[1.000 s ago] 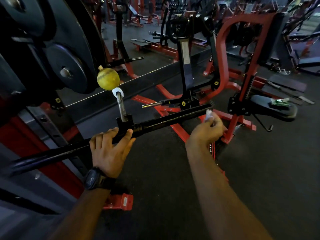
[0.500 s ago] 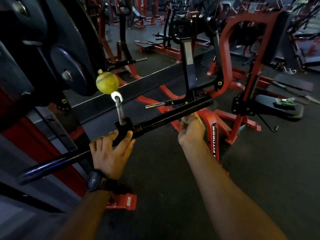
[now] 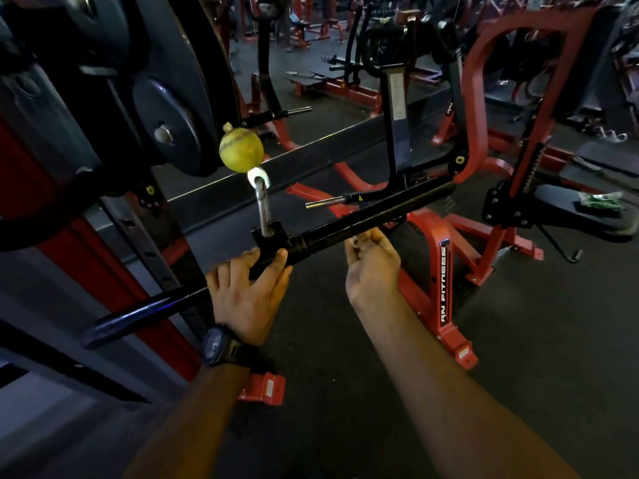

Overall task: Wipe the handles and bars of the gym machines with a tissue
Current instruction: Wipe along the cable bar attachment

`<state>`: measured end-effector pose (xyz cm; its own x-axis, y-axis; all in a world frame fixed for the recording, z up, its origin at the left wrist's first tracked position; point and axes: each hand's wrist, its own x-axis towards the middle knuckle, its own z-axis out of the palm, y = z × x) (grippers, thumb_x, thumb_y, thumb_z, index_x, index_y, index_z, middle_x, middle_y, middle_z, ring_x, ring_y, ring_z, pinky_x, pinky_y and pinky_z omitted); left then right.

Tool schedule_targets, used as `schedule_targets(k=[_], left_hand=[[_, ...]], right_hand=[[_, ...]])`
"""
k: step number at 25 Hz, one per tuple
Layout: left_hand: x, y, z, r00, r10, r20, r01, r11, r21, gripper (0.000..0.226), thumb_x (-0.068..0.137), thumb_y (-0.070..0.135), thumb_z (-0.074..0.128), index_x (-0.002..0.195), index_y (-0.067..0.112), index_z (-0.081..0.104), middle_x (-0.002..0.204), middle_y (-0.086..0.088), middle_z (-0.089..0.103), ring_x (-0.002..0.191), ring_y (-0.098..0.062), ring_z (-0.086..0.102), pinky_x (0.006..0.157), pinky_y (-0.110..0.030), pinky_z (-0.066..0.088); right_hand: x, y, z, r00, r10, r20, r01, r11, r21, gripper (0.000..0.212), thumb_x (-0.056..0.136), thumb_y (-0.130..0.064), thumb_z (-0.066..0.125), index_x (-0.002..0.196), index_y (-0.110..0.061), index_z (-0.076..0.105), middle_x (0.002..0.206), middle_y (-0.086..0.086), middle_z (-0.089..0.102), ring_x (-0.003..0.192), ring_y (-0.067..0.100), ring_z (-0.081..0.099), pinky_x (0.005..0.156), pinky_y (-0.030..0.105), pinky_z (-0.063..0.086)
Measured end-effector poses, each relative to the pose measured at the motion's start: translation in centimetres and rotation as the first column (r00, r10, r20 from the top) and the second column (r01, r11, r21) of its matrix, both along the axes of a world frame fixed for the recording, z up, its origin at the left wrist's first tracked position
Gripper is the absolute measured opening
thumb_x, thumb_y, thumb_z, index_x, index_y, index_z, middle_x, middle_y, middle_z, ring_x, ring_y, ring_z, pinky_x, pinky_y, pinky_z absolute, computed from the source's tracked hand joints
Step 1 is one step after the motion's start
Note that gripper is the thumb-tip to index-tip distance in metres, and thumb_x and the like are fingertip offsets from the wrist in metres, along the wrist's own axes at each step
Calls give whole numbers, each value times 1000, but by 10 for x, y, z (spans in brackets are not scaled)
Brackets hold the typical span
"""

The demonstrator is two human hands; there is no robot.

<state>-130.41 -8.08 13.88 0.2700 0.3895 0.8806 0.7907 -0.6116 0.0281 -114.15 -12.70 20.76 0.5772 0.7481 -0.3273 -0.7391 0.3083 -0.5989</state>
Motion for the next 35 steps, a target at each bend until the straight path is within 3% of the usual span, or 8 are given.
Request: schedule_targets(k=[11,15,18,20,23,25,30,35], left_hand=[[-1,2,-4,1000,9,-27,-9,1000,-1,38,88,41,61,122,26,53,111,-10,44,91,-29,44,73,-50,48],[-1,4,-7,999,34,-27,-33,998,46,37,88,43,63,120,28,55,110,-9,46,91,-29,45,74,-47,46],[-2,7,-7,998,27,-57,-23,998,57,37,89,43,62,122,27,54,111,-9,46,91,-29,46,73,-48,48],[-1,8,-5,998,37,-54,-33,997,65,37,89,42,62,122,28,54,112,-9,46,91,-29,46,73,-49,49],[3,4,-3,998,21,-59,-20,1000,17,38,89,41,59,124,28,51,113,-11,46,91,-30,45,73,-52,49],[3,2,-4,997,23,-68,-24,1000,-8,39,89,40,56,126,27,50,114,-12,45,92,-32,44,73,-54,49],[3,5,-4,995,49,-85,-49,999,5,38,90,42,58,124,26,53,112,-13,49,90,-32,46,73,-52,48],[7,7,-3,997,47,-69,-47,999,2,37,90,42,58,123,26,54,111,-13,53,91,-33,49,76,-52,47]], right_hand=[[-26,-4,1,996,87,14,-86,995,-58,30,95,8,48,87,-12,67,79,0,68,78,12,65,80,25,54],[-43,-18,-11,908,289,305,-220,945,-240,21,98,0,53,90,-10,69,83,3,69,84,19,66,84,27,54],[-41,-34,-19,609,272,745,6,938,-347,19,95,-8,62,109,-15,73,103,-5,74,96,1,68,91,18,53],[-23,-33,-15,268,58,962,237,963,-125,22,96,-8,60,115,-12,70,110,-3,71,101,-3,63,90,10,48],[5,-14,-2,-292,-90,952,217,964,157,25,97,-10,54,118,-6,69,115,5,69,109,14,60,97,21,46],[13,5,15,-578,91,811,178,984,17,31,93,-11,55,121,-14,68,117,3,69,112,21,58,98,33,41],[26,38,48,-835,289,468,47,885,-463,35,92,-9,54,123,-24,62,116,-2,66,109,18,61,103,39,43],[75,29,23,-911,130,390,71,984,-161,29,89,-16,47,108,-8,68,110,13,67,96,33,68,86,43,54]])
